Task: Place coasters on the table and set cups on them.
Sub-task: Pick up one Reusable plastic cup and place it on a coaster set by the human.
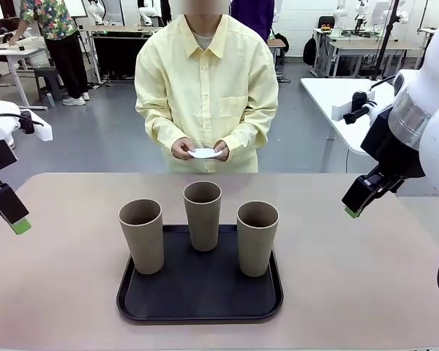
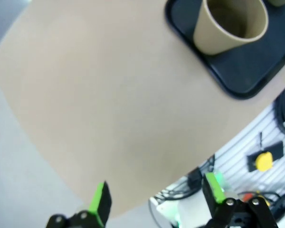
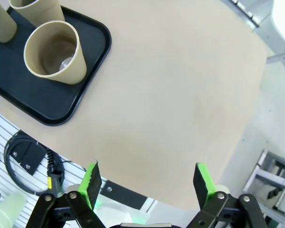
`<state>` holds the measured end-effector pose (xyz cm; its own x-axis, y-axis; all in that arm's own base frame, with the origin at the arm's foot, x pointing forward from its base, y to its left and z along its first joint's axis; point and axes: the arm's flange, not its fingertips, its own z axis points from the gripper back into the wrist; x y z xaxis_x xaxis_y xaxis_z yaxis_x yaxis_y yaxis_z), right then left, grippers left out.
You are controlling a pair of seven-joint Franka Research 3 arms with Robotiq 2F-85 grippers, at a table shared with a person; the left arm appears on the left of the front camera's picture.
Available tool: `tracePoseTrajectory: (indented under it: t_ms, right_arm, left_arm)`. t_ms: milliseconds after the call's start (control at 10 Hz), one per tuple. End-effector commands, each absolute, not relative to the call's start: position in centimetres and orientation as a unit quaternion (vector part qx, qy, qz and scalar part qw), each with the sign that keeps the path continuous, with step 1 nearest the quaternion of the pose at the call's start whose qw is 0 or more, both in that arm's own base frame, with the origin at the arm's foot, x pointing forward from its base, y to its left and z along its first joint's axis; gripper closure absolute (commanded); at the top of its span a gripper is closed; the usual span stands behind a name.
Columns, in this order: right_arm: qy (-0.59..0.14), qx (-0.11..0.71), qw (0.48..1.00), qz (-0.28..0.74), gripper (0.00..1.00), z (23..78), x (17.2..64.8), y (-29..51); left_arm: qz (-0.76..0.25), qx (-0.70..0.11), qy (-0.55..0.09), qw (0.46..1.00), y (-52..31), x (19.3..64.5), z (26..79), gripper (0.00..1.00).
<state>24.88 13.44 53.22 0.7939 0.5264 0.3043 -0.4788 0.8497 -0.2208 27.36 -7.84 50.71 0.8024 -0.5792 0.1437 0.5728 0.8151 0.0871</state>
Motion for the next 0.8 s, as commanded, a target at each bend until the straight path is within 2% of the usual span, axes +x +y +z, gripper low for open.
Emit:
tracePoseTrajectory:
  t_ms: [0,100,200,400,500,700]
  right_arm:
    - [-0.178,-0.066,0.945,0.266,0.00,53.1,24.9,13.4]
    - [-0.157,0.006,0.962,0.223,0.00,52.1,26.6,11.6]
    - [-0.119,0.155,0.966,0.172,0.00,51.3,28.1,9.2]
    - [-0.073,0.407,0.907,0.086,0.00,49.1,30.3,3.8]
    - [-0.056,0.485,0.870,0.063,0.00,47.6,30.5,1.6]
    - [-0.037,0.548,0.836,0.022,0.00,45.7,30.2,-2.2]
  left_arm:
    - [-0.303,0.019,-0.082,0.949,-7.8,27.3,50.8,0.00]
    - [-0.309,-0.053,-0.070,0.947,-6.8,28.9,50.4,0.00]
    - [-0.305,-0.153,-0.067,0.938,-5.4,30.3,50.9,0.00]
    - [-0.253,-0.357,-0.082,0.895,-1.3,33.3,51.2,0.00]
    - [-0.229,-0.450,-0.062,0.861,0.6,34.6,50.3,0.00]
    - [-0.167,-0.542,-0.029,0.823,4.1,36.7,47.4,0.00]
